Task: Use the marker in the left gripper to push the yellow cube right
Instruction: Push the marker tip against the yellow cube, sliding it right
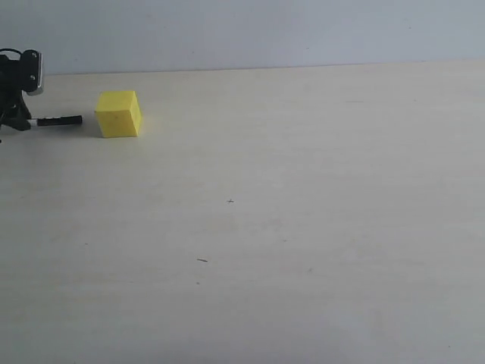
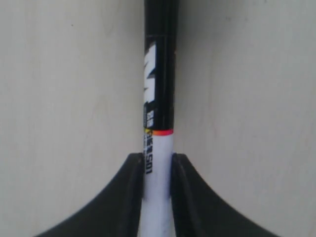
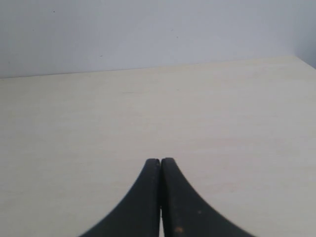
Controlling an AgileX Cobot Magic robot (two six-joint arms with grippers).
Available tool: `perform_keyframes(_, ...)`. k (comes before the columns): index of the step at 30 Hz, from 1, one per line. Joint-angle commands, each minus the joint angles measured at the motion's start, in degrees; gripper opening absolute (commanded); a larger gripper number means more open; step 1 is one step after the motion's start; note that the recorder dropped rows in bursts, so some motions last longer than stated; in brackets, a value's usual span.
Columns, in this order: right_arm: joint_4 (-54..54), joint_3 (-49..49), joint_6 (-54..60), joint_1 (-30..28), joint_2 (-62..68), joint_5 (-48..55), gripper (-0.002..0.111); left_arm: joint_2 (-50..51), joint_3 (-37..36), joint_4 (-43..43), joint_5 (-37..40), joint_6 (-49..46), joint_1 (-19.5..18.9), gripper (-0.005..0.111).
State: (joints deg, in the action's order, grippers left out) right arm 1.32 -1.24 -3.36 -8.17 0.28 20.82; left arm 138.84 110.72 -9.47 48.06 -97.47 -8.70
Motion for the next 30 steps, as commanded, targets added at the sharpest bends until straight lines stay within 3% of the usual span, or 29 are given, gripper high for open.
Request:
perform_keyframes(1,0.17,0.22,0.26,-0.12,-0.28,-0.33,0.000,-0.38,0.45,-4.65,-1.23,-1.17,0.31,0.000)
perform_keyframes(4,0.17,0.22,0.26,-0.12,-0.28,-0.33,0.000,-0.38,0.45,-4.78,1.14,-3.01,1.60,0.000)
perform_keyframes(13,0.17,0.22,0.26,-0.12,-0.28,-0.33,0.000,-0.89,0.45,-4.19,2.64,-2.07,10.47,0.000)
perform_keyframes(20,0.17,0.22,0.26,-0.12,-0.28,-0.33,0.000,-3.04,0.45,2.76,3.31,7.99,7.83,0.000)
perform_keyframes(25,0.17,0.22,0.26,-0.12,-0.28,-0.33,0.000,-2.93,0.45,2.88,4.61,7.60,7.08,0.000)
perform_keyframes(27,0.17,0.22,0.26,-0.12,-0.28,-0.33,0.000,-2.39,0.45,-0.12,3.99,7.49,9.22,0.000)
perform_keyframes(30,0.17,0.22,0.26,-0.12,-0.28,-0.33,0.000,-1.52,0.45,-2.70,1.40,6.20,16.18,0.000)
